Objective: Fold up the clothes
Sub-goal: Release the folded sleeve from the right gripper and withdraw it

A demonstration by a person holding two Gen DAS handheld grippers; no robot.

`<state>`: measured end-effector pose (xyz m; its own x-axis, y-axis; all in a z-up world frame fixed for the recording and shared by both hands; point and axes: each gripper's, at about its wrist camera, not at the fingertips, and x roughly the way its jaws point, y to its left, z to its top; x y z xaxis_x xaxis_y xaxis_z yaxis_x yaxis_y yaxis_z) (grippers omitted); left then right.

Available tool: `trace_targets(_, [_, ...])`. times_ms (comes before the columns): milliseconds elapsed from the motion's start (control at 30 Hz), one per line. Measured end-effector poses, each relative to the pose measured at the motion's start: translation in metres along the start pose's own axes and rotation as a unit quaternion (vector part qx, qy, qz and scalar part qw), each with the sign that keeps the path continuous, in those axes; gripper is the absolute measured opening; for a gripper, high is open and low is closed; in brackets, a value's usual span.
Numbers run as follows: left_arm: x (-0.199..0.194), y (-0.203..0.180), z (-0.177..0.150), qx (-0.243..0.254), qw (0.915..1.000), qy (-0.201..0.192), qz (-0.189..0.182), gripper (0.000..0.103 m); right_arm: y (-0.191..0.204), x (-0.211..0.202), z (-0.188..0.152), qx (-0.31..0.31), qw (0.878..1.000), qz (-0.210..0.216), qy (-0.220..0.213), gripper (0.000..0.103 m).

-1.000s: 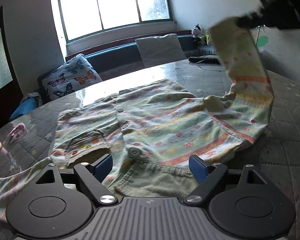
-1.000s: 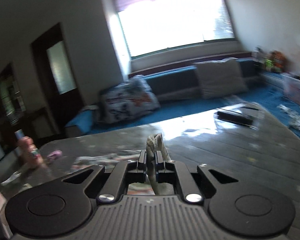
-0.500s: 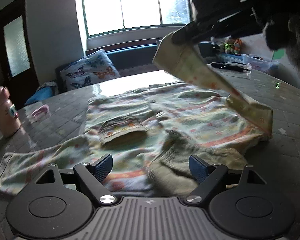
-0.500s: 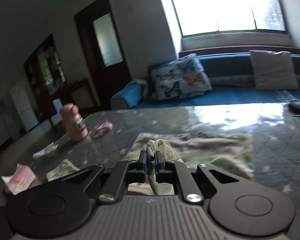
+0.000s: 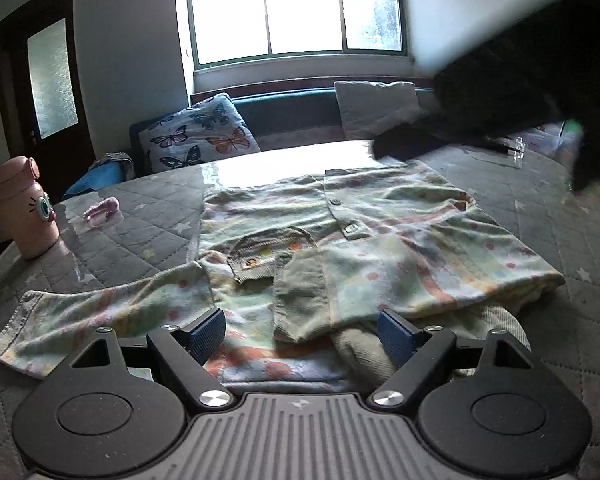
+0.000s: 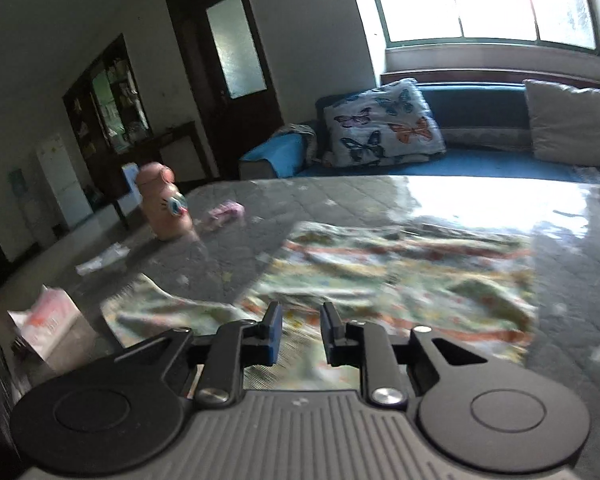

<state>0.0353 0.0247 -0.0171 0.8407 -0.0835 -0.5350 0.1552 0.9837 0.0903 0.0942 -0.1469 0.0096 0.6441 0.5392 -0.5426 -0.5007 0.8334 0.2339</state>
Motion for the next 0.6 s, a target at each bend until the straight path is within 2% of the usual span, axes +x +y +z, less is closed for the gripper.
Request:
trace_targets(233, [0.008, 0.0, 0.013, -0.009, 0.9999, -0.004, 0.007, 0.086, -0.047, -0.018, -0.044, -0.006, 0.996, -0.076, 0.049, 0.02])
trace_targets(467, [0.027, -0.004, 0.021, -0.009, 0.9998, 0.008, 0.017, 0.086, -0.082, -0.02, -0.071, 0.031, 0.992, -0.102, 0.072, 0.02])
trace_targets(600, [0.038, -0.004, 0.023, -0.005, 0.9994, 0.016, 0.03, 0.085, -0.085, -0.022, -0.063, 0.019, 0.993, -0.102, 0.061, 0.02])
